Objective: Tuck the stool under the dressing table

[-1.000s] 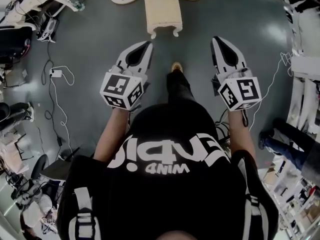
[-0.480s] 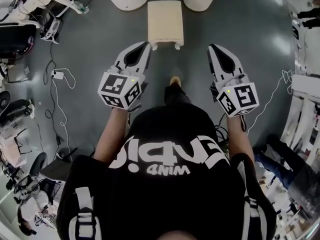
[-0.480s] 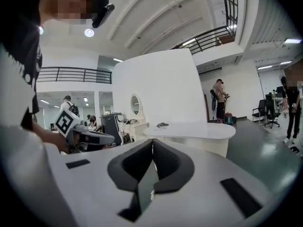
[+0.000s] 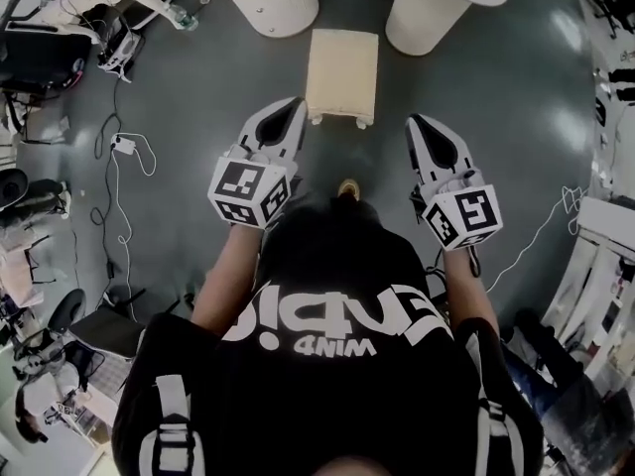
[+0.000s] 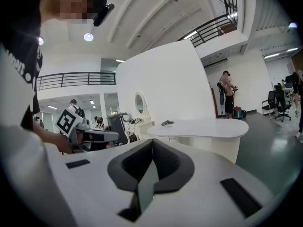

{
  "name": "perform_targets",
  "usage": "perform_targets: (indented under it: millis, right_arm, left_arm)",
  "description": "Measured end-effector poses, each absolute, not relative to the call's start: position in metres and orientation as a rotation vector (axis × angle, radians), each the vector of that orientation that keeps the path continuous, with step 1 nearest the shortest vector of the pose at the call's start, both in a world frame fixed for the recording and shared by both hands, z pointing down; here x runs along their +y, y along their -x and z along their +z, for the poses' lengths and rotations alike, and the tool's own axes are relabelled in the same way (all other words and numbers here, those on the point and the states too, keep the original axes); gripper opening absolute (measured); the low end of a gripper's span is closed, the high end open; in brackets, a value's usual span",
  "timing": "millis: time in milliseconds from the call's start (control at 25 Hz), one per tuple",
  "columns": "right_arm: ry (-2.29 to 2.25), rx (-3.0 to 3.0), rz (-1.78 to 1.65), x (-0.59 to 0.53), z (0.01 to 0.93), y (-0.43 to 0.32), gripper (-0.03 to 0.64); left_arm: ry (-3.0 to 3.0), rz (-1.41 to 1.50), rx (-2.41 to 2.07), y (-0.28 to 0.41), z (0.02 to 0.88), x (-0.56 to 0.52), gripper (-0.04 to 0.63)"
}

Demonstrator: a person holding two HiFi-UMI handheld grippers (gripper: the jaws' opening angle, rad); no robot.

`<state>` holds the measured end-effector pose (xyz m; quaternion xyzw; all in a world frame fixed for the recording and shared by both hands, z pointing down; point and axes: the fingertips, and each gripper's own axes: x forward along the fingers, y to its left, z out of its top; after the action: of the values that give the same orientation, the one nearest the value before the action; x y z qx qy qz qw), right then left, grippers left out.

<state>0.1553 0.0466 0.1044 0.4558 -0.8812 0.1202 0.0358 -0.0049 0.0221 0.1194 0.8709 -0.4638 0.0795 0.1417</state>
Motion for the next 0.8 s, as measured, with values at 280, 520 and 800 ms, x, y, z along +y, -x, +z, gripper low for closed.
perform_targets:
  millis: [280,520,800]
  right_arm:
    - [-1.337,-2.7,0.402,0.018,0.117,-0.124,0.023]
    - [-1.358,-2.659,0.441,-0.029,0.128,-0.123,0.023]
    - [-1.292,-2.644,0.508,-0.082,0.148,-0.098,0.023]
  left_arm:
    - [-2.505,0.237,-1.312,0.02,0.129,-0.007,0.008]
    - [-2.506,0.267,-1.241,0.024,0.146,-0.054,0.008]
    - [-2.506,0.295,-1.089,0.037,0.167,-0.101,0.008]
